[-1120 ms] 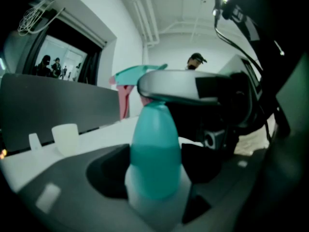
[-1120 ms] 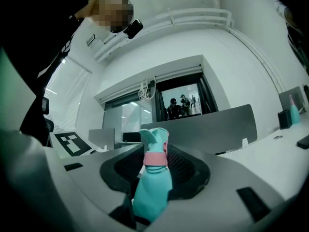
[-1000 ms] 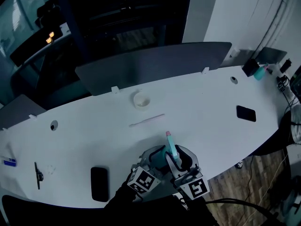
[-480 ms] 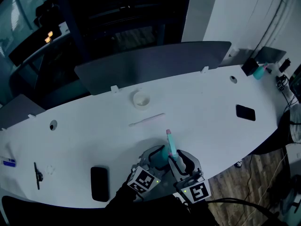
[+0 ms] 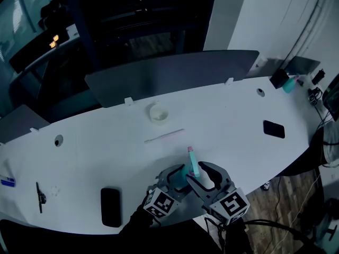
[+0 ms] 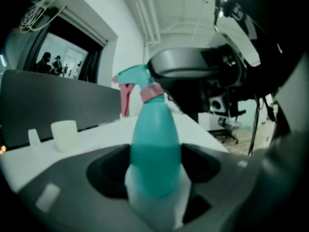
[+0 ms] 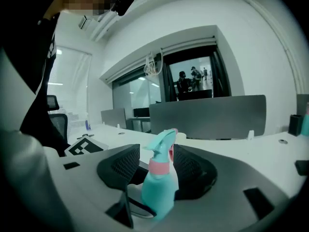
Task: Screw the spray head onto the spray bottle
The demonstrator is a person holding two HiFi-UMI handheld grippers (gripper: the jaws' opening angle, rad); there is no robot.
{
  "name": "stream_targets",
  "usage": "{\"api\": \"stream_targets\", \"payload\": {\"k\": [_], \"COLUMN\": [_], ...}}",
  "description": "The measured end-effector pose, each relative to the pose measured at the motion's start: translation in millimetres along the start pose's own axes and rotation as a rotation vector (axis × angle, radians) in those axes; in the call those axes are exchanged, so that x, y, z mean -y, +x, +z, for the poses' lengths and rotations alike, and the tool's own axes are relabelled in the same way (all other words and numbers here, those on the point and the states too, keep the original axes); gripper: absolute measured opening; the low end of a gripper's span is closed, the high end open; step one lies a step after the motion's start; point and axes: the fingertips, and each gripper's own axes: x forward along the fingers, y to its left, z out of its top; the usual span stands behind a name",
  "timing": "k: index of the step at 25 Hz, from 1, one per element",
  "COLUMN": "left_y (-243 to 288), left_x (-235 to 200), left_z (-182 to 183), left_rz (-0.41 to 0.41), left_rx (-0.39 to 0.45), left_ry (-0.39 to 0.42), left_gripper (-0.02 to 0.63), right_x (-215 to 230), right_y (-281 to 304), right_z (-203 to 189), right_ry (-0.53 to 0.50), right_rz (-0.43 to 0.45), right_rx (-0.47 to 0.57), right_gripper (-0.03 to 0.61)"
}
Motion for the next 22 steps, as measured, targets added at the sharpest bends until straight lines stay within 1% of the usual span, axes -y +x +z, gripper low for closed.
{"api": "stream_targets", "payload": {"k": [2, 4, 5, 6, 8, 10, 12, 15, 17, 20, 22], "left_y": [0, 0, 0, 0, 0, 0, 0, -1, -1, 0, 0], "left_x": [0, 0, 0, 0, 0, 0, 0, 0, 0, -2, -2], "left_z": [0, 0, 0, 0, 0, 0, -1, -1, 0, -1, -1], "left_rz": [0.0, -0.002, -0.003, -0.004, -0.005, -0.006, -0.007, -0.008, -0.008, -0.008, -0.008], "left_rx": [0.003, 0.005, 0.004, 0.003, 0.004, 0.004, 0.004, 0.005, 0.006, 0.006, 0.007], "left_ry": [-0.005, -0.012, -0.011, -0.009, -0.007, -0.006, -0.004, -0.007, -0.012, -0.021, -0.023], "left_gripper": [0.334, 0.334, 0.334, 0.334, 0.334, 0.335, 0.334, 0.336, 0.334, 0.334, 0.334], "right_x": [0, 3, 4, 5, 3, 0, 0, 3, 3, 2, 1], "right_y": [12, 19, 20, 20, 17, 12, 7, 0, 0, 4, 4], "right_z": [-2, -2, -2, -1, 3, 6, 6, 4, 5, 7, 7], "right_ry": [-0.041, -0.061, -0.062, -0.059, -0.056, -0.058, -0.06, -0.022, -0.034, -0.077, -0.082], "right_rz": [0.027, 0.034, 0.035, 0.034, 0.025, 0.002, -0.041, -0.103, -0.119, -0.114, -0.105], "right_rx": [-0.032, -0.057, -0.067, -0.07, -0.052, 0.008, 0.108, 0.254, 0.295, 0.311, 0.315], "right_gripper": [0.195, 0.193, 0.182, 0.14, 0.133, 0.132, 0.132, 0.132, 0.132, 0.133, 0.133]}}
